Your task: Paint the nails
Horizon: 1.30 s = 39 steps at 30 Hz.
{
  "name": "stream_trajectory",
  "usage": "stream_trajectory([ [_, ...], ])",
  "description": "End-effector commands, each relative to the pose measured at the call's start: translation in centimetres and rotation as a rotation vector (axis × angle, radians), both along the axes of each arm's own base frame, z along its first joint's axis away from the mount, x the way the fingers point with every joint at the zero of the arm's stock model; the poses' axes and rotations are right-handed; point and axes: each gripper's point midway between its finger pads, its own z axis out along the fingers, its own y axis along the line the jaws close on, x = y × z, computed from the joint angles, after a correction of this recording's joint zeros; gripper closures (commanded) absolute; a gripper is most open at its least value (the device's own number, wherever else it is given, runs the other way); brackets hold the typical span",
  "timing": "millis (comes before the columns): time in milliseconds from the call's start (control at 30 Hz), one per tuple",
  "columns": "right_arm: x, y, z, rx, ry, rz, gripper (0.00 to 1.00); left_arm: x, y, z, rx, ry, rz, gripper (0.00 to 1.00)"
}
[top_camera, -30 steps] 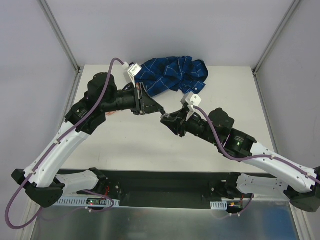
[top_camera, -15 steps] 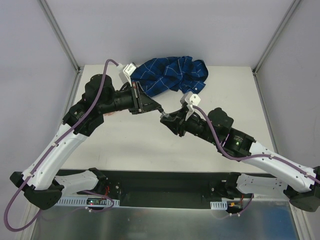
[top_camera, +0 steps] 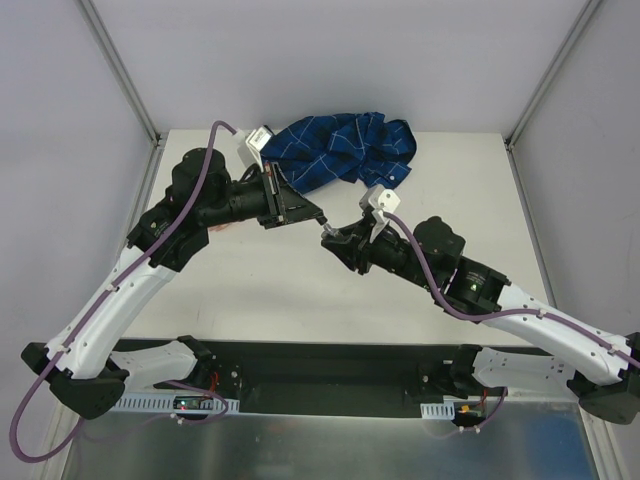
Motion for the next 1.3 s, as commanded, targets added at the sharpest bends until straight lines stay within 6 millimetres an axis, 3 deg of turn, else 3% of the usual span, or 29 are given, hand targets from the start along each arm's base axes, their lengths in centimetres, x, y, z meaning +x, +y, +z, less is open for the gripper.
stream_trajectory([
  [0, -0.1, -0.3, 1.5, 0.049, -0.026, -0.002, 1.00, 0.8, 0.5, 0.7, -0.024, -0.010, 0.045, 1.00],
  [1267, 0.0, 0.2, 1.4, 0.044, -0.016, 0.000, 1.00, 0.3, 1.3, 2.1, -0.052, -0.043, 0.032, 1.00],
])
